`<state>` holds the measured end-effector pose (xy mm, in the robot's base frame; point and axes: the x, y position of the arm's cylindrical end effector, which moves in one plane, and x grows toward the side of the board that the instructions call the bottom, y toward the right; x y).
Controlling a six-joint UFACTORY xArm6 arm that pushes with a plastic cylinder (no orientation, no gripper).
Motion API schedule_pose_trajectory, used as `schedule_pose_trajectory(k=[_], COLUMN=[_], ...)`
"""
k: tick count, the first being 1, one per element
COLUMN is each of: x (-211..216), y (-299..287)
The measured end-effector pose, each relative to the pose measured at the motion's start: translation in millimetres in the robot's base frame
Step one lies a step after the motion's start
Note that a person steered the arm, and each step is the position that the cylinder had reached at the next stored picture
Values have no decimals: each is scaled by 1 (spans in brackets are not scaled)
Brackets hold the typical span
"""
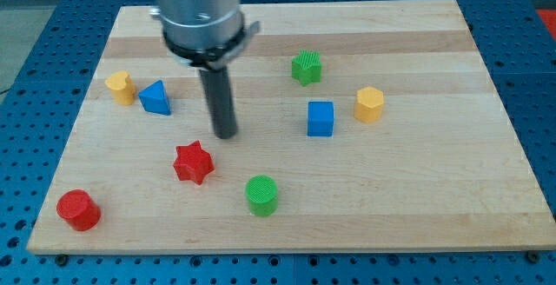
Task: Push the green star toward the top right corner
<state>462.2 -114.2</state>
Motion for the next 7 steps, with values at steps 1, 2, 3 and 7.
schedule_pose_trajectory(k=[1, 2, 3, 7], x=[-14, -14, -16, 52], y=[-43, -40, -27, 65])
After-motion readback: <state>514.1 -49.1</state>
